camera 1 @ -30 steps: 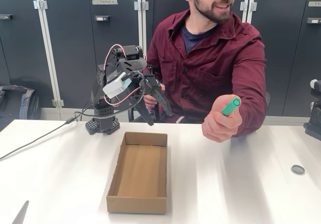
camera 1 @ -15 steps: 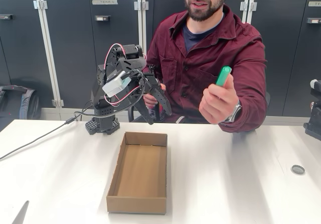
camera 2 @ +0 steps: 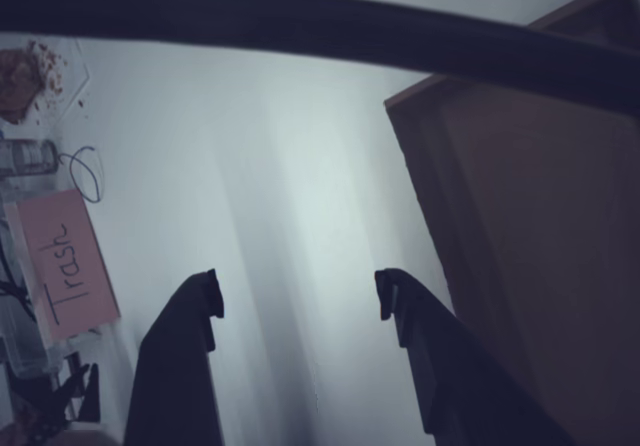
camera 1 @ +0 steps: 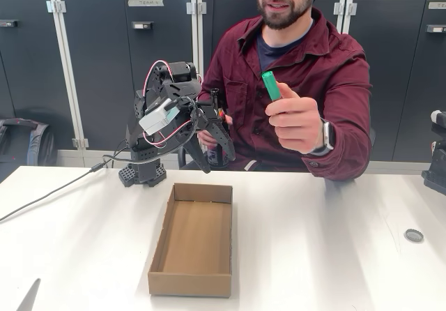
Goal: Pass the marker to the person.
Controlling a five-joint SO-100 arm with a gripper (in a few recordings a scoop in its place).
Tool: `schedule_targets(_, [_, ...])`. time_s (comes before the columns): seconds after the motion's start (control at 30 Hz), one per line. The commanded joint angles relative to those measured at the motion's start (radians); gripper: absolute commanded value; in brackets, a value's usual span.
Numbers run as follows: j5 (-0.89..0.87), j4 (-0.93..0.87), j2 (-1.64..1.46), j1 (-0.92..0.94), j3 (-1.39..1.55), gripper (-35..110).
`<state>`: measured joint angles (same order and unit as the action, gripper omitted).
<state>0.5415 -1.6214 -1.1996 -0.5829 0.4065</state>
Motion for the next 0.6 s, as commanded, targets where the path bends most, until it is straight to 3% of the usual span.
schedule_targets(0.0, [0.008,-0.005,-0.075,0.008,-0.052,34])
schedule_targets(0.57, [0.003,-0.011,-0.075,0.005,-0.057,35])
